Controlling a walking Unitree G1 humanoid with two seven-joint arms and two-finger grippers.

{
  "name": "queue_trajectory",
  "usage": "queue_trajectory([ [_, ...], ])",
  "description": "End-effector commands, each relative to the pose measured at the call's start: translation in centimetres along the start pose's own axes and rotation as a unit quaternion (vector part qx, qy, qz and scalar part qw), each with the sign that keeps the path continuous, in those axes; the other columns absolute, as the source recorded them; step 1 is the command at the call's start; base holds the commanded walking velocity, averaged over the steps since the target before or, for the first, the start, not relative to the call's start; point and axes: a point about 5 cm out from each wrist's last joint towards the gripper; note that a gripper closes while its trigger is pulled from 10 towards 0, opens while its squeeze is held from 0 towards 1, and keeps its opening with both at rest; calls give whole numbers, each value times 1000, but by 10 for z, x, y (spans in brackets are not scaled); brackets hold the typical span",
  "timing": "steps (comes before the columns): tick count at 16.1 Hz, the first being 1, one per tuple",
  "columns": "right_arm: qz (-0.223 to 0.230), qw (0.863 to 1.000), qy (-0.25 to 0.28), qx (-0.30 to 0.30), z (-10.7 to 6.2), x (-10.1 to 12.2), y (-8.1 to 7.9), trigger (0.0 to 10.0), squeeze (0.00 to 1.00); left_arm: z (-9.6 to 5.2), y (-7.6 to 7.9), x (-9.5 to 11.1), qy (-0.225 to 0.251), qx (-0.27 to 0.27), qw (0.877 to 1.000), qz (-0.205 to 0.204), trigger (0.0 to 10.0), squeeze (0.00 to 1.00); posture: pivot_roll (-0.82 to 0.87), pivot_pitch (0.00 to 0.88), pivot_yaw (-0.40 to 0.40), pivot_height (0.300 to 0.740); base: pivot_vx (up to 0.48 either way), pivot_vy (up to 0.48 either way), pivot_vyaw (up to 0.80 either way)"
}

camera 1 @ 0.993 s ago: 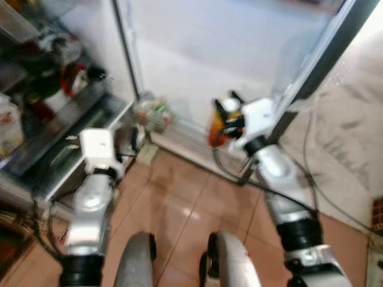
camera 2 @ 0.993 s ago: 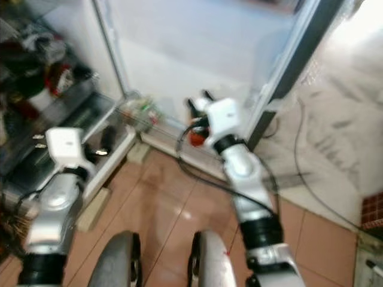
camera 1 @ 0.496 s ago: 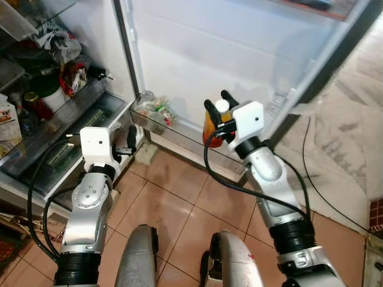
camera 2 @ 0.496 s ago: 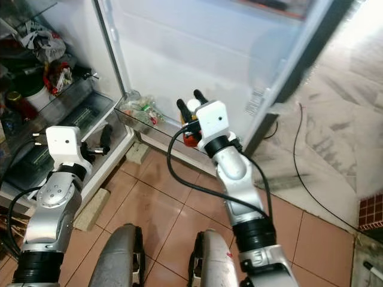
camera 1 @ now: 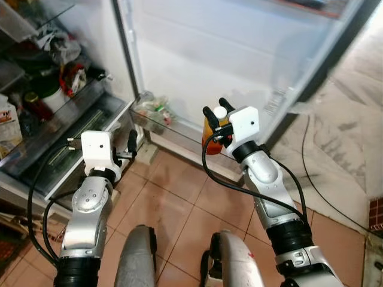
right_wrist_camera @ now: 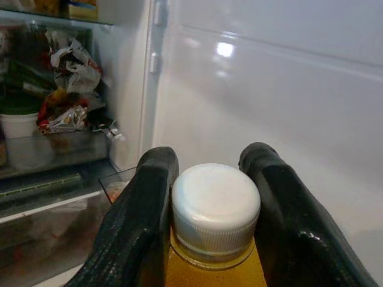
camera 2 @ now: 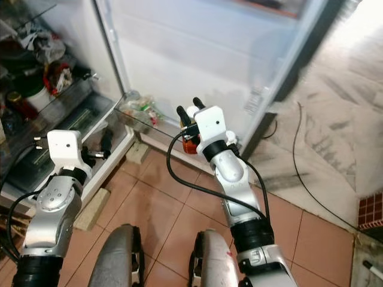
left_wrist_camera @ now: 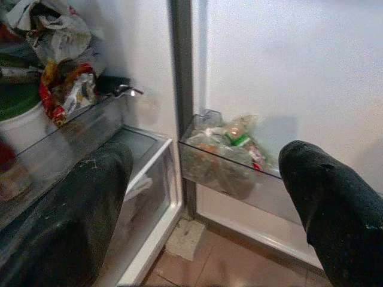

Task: Restocking fridge

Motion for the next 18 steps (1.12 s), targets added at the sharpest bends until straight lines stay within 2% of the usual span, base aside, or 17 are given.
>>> queue_trajectory([
  [1,-1,1000,19,2,3,7,-1,10000,0,-3,0,-1,-6,-6,1000,1,10000,0,97,196,-35,666,274,0,0],
  [5,-1,1000,16,3,0,5,-2,10000,0,-3,1,-2,-9,-9,1000,0,10000,0,91,199,-35,666,271,0,0],
  [10,-4,1000,14,17,2,4,-7,10000,0,-2,1,-2,-13,-6,1000,5,10000,0,99,198,-39,666,0,0,0],
  [13,13,1000,-9,1,2,-9,-5,10000,0,-4,2,-2,-18,-6,1000,9,10000,0,132,203,-41,666,0,0,0],
  [15,24,999,-15,-17,11,-13,-1,10000,0,-7,0,1,-18,-7,1000,10,10000,0,164,216,-33,666,0,0,0],
  [18,2,999,-6,-46,32,-6,10,10000,0,-16,-5,-1,-26,-3,1000,15,10000,0,190,235,-21,666,0,0,0],
])
Point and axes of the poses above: a point about 5 cm out from each wrist's last joint towards the gripper, its own z axis pointing out of the wrist towards the gripper, its own x axis along the axis of the wrist's last joint, y = z × x, and after that the axes turned 4 degrees about z, right-handed
